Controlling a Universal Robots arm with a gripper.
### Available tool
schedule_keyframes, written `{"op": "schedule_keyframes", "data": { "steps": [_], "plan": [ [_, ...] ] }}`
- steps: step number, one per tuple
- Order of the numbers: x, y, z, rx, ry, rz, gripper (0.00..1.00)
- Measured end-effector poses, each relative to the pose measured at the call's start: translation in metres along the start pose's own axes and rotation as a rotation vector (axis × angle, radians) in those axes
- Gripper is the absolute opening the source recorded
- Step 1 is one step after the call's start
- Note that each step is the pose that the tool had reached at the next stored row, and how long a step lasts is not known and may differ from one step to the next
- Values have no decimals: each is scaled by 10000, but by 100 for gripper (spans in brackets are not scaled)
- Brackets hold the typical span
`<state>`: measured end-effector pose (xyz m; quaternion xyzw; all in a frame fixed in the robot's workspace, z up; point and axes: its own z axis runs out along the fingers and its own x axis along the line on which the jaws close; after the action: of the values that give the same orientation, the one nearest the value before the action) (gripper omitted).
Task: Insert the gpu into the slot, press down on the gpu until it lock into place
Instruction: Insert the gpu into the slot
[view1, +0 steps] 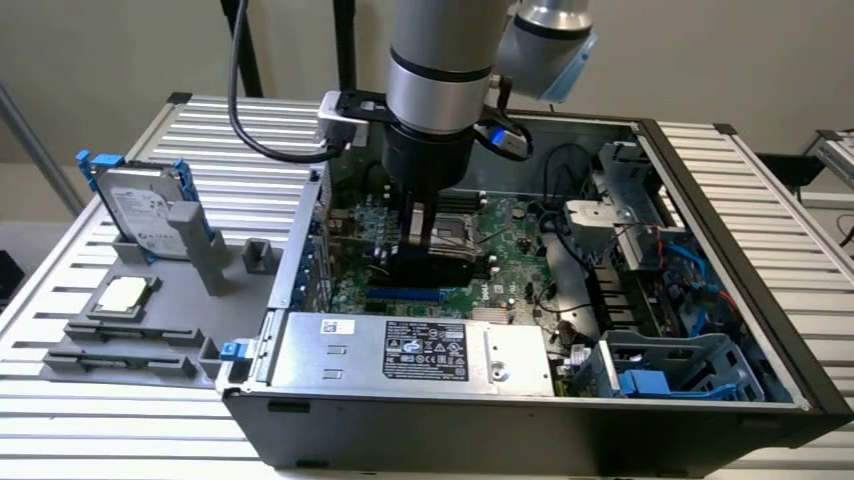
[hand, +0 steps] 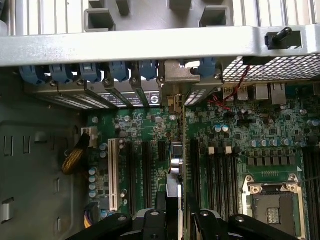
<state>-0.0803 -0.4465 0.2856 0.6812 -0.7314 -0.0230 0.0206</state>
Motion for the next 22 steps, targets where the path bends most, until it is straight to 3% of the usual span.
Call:
{"op": "schedule_keyframes", "data": {
  "steps": [22],
  "plan": [
    [0, -6, 111, -2, -14, -123, 26]
  ]
}}
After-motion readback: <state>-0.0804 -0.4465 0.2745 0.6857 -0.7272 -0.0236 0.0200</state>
